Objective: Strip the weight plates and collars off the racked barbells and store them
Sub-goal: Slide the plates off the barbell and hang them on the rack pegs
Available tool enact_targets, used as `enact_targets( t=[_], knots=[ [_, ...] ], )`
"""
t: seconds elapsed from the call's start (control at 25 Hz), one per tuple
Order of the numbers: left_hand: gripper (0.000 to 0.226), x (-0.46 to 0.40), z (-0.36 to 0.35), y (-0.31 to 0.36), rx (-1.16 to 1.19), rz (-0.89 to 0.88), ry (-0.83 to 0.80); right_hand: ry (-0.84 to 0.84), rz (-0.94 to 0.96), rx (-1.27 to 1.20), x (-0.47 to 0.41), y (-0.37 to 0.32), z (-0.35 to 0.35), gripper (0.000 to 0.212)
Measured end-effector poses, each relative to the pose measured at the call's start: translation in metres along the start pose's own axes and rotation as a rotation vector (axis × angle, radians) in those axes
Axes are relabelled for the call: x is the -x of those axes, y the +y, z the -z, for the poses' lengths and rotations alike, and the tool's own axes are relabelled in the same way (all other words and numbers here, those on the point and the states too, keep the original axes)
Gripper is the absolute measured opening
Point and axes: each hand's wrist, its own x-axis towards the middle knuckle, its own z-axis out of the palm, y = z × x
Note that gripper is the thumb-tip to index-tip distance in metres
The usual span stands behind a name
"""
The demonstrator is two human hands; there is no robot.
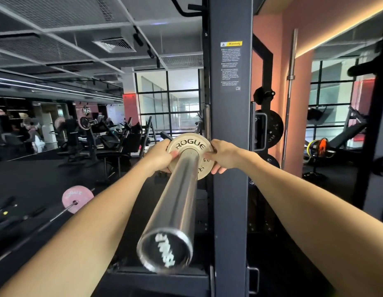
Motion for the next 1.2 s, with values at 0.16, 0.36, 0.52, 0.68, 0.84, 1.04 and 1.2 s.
enact_targets(
  t=[0.16,0.36,0.52,0.68,0.84,1.04,1.2],
  knots=[
    [0.024,0.067,0.023,0.012,0.044,-0.016,-0.04,0.007,-0.009,-0.003,0.068,-0.025,-0.003,0.015],
    [0.016,0.169,0.056,0.027,0.174,-0.028,-0.056,0.002,0.019,0.018,0.171,-0.064,-0.014,0.016],
    [0.02,0.23,0.078,0.039,0.193,-0.018,-0.085,-0.008,0.007,0.026,0.236,-0.088,-0.02,0.015],
    [0.02,0.272,0.097,0.048,0.172,-0.041,-0.106,-0.007,0.03,0.034,0.284,-0.106,-0.021,0.019],
    [0.016,0.296,0.108,0.062,0.142,-0.075,-0.114,-0.055,0.052,0.02,0.31,-0.108,-0.014,0.016],
    [0.006,0.309,0.106,0.101,0.106,-0.122,-0.095,-0.044,0.062,-0.003,0.331,-0.099,0.014,0.018],
    [0.01,0.306,0.082,0.138,0.078,-0.135,-0.09,-0.031,0.067,-0.022,0.345,-0.073,0.05,0.017]
  ],
)
